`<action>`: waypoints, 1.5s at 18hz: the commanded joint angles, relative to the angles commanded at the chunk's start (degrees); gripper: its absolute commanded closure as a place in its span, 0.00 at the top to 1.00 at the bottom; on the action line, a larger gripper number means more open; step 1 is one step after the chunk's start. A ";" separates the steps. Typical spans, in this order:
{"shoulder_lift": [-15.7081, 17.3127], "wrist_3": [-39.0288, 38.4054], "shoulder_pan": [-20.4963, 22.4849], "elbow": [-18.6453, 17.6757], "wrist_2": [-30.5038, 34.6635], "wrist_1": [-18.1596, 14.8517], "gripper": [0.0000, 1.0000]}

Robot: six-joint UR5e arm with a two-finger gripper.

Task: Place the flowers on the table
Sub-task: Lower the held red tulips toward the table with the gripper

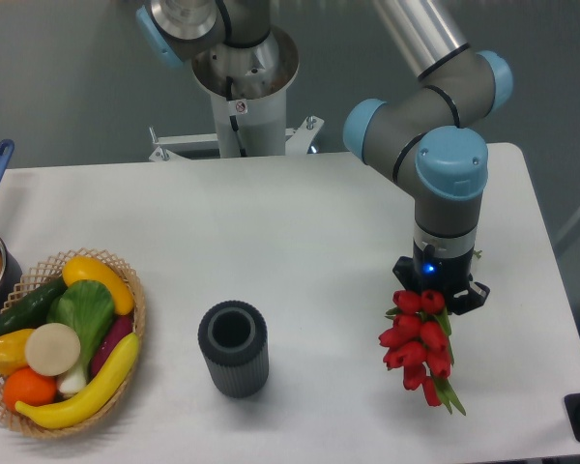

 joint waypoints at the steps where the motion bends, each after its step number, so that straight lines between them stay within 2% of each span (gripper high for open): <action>1: 0.00 0.09 0.00 0.00 0.00 0.09 0.13; 22: -0.88 -0.09 -0.62 -0.18 0.00 -0.18 0.18; 27: -0.97 -0.18 -0.62 -1.49 0.00 0.26 0.18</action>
